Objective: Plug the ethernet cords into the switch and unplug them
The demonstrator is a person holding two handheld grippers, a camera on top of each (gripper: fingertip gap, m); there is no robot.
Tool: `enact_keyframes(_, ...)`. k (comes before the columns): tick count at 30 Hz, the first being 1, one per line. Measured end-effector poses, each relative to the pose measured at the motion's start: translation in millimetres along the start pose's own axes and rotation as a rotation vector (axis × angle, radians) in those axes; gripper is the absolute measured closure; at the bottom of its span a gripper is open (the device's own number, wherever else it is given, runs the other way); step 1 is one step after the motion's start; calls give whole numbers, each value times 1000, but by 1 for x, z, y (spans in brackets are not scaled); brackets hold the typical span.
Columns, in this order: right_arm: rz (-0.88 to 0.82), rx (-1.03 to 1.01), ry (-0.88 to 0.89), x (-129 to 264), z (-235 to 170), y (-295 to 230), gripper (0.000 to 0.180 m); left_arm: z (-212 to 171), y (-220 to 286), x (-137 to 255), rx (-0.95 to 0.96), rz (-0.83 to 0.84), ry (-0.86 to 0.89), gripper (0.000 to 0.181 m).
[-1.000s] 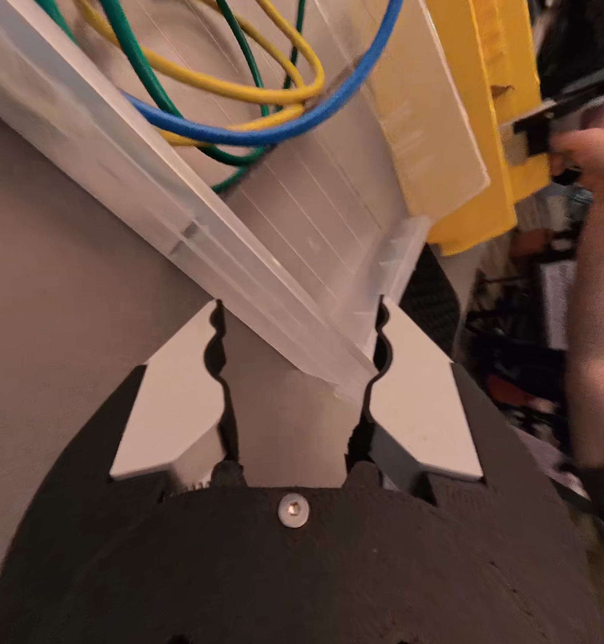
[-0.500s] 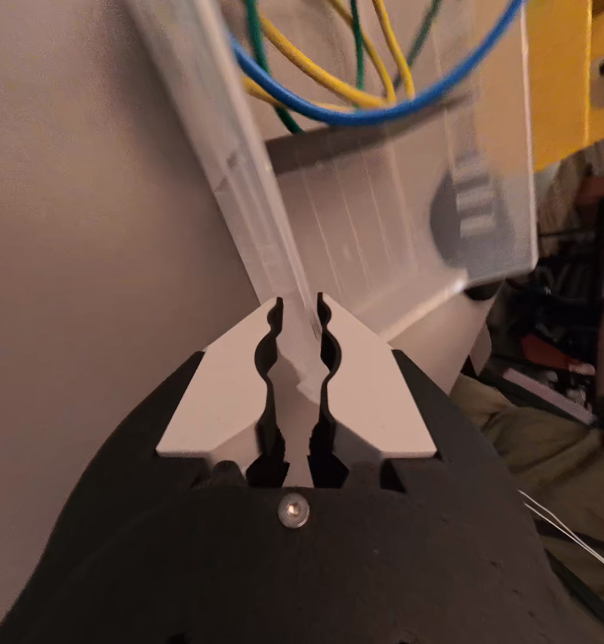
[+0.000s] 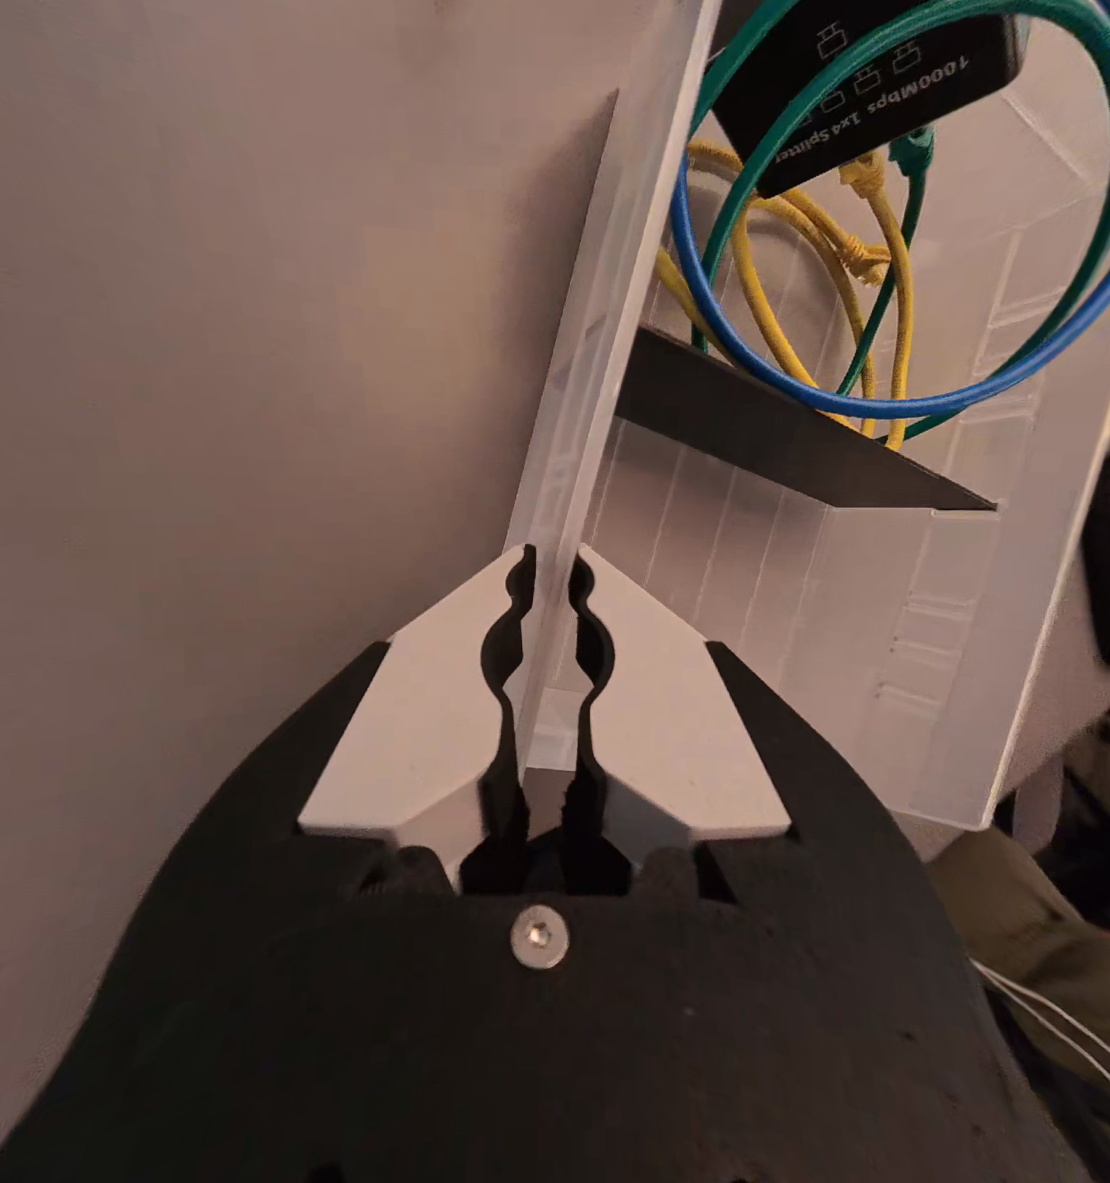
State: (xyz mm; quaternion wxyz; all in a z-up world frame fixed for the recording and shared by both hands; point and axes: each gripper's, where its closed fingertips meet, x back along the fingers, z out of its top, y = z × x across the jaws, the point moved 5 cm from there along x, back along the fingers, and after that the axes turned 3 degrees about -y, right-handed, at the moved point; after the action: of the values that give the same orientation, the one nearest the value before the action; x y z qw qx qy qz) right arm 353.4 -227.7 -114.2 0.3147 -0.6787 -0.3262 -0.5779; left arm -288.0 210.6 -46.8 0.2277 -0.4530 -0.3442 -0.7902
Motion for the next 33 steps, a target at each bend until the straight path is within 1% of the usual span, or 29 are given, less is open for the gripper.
enact_keyframes(4,-1,23,0,2,14,-13,168,-16,-39,23,149,62,78,173)
enact_keyframes(6,14,43,1,2,24,-25,170,-21,-58,30,219,68,137,172)
enact_keyframes(9,82,89,9,4,44,-60,173,-23,-81,37,324,42,254,170)
enact_keyframes(12,51,160,6,5,67,-96,171,-26,-94,42,385,66,316,170)
enact_keyframes(15,-2,243,-10,5,82,-133,170,-33,-94,46,383,98,289,171)
enact_keyframes(19,-14,333,-24,5,91,-172,171,-49,-73,44,363,-21,173,167)
enact_keyframes(22,-24,335,-33,5,99,-178,172,-58,-61,42,384,-115,104,162)
enact_keyframes(25,8,324,-65,6,103,-179,175,-50,-64,41,391,-139,140,161)
enact_keyframes(28,17,307,-82,6,105,-179,177,-44,-68,34,392,-127,136,160)
enact_keyframes(33,18,328,-69,7,112,-178,178,-43,-68,35,359,-61,123,165)
